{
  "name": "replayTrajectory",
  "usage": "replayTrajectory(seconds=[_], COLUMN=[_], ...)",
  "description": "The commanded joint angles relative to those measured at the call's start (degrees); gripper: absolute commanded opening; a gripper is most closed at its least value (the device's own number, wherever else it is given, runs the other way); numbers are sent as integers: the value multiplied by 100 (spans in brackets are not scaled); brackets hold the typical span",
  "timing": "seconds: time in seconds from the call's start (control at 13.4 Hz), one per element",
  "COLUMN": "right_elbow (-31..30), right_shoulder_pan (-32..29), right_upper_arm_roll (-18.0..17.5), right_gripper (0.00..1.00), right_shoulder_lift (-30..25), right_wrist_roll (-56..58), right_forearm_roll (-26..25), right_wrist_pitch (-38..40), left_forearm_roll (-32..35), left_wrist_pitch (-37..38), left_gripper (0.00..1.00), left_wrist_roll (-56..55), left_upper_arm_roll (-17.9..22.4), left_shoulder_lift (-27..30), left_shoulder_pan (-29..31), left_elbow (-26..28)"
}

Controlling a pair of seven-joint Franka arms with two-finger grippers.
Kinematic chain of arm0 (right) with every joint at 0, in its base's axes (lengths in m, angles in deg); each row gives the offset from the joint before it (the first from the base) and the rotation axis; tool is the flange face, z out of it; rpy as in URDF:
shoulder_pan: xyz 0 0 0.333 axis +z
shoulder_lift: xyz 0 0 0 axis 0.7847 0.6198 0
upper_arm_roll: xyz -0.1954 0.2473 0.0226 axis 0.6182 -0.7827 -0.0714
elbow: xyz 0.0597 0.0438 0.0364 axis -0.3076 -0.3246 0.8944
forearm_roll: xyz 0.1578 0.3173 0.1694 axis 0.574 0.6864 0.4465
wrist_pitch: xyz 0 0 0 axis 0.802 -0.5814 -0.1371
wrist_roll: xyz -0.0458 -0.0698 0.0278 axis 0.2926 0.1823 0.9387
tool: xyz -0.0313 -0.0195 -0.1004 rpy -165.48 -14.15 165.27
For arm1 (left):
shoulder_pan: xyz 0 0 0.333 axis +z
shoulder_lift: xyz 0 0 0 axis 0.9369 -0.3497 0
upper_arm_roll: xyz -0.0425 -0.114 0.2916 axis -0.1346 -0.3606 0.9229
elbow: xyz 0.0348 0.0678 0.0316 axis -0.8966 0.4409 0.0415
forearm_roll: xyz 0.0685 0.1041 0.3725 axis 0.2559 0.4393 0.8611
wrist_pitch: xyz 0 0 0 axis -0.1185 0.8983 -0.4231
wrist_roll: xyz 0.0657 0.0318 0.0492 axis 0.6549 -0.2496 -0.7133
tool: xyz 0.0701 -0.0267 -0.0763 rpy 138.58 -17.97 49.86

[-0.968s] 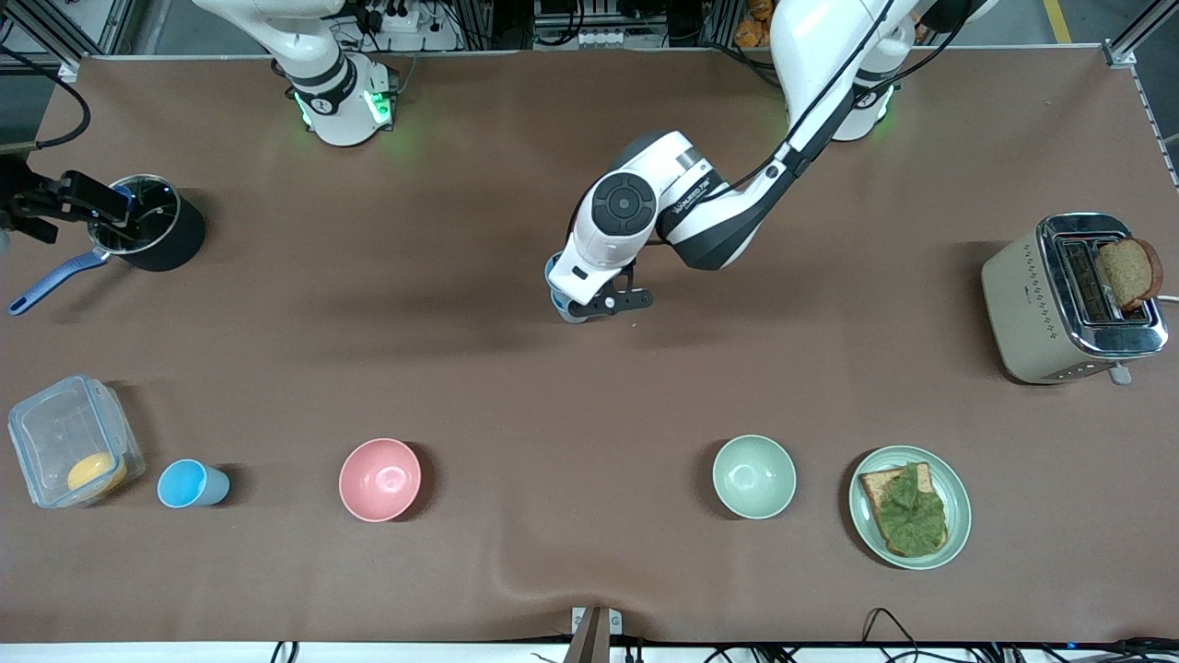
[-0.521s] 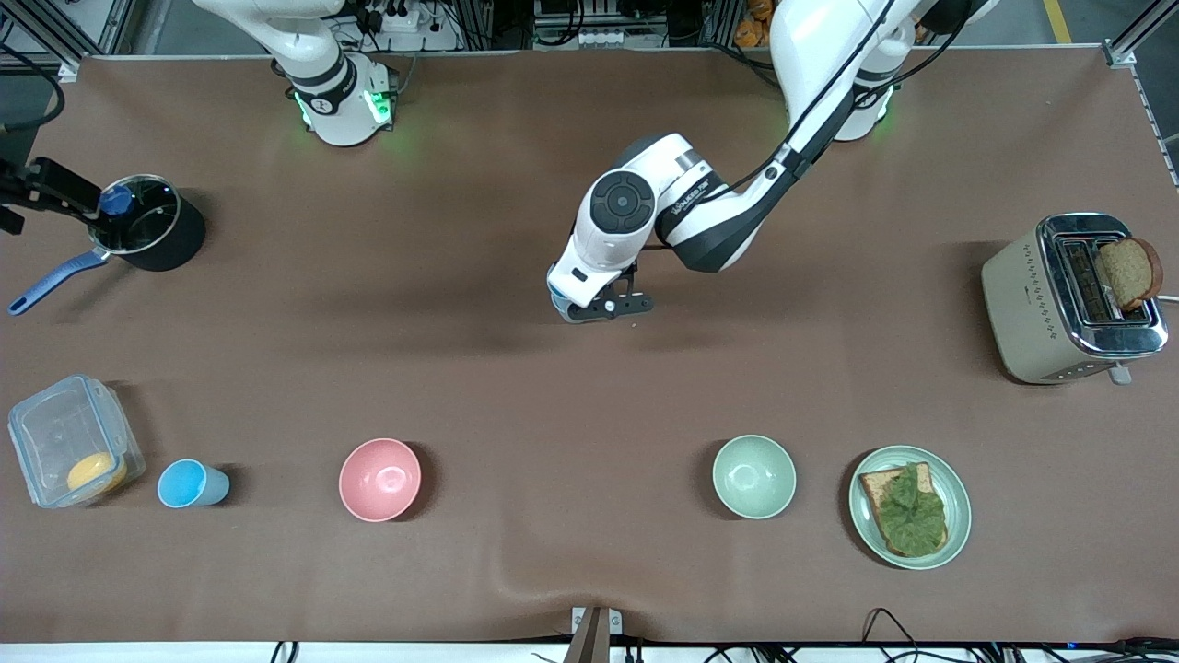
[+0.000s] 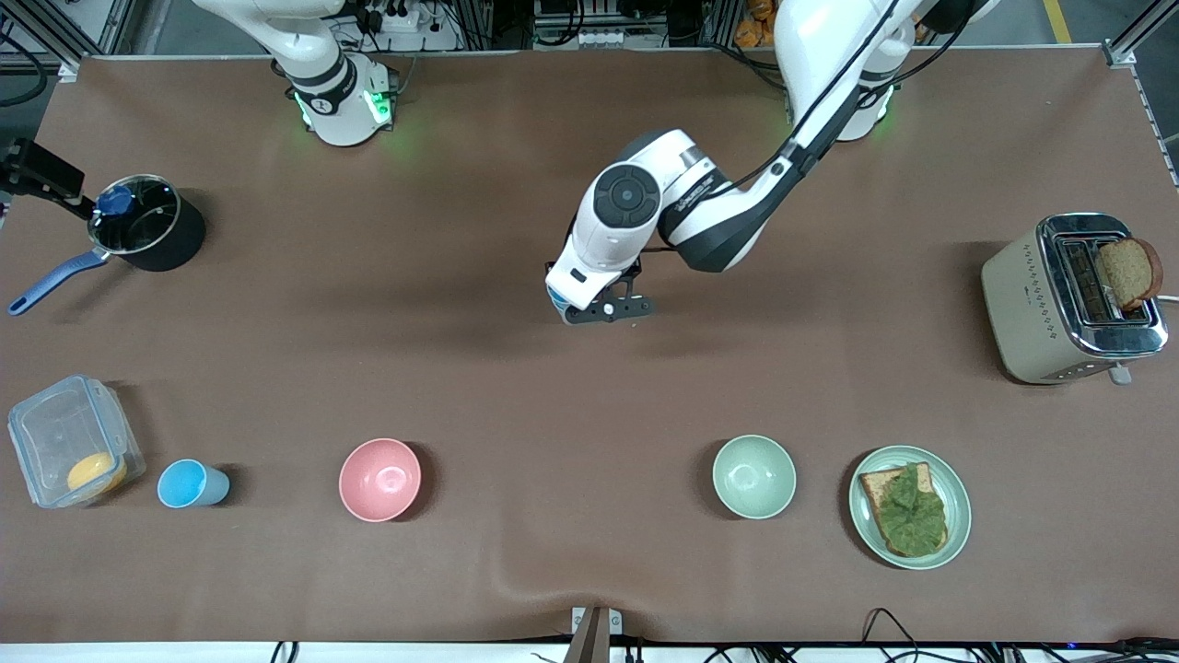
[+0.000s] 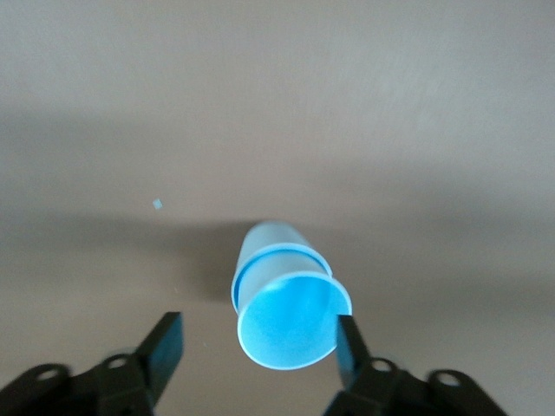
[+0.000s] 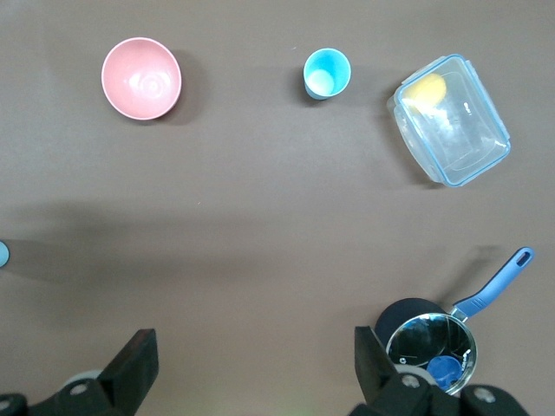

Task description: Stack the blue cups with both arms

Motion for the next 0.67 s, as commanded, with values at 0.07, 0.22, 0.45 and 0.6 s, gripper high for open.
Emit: replayTrajectory(seconds=[0.07, 0.22, 0.45, 0.6], right_elbow=[106, 97, 97, 71], right_shoulder_pan=[-115, -98, -63, -45], right_upper_arm_roll=[-78, -87, -87, -87], right_gripper=[100, 100, 100, 100], right_shoulder_lift=[-24, -7, 89, 107], right_wrist_roll=[43, 17, 52, 61], right_forearm_roll=[-102, -102, -84, -94], right_wrist_pitch=[89, 195, 160, 160], left_forearm_roll=[265, 563, 556, 547], left_wrist_pitch=[890, 1338, 2060, 2507], left_gripper=[100, 100, 100, 100], left_wrist_roll=[106, 552, 1800, 2188], left_upper_arm_roll=[-20, -29, -38, -38], left_shoulder_lift=[1312, 1761, 2132, 2290], left_shoulder_pan=[872, 1540, 2261, 2596], left_elbow=[135, 127, 118, 127])
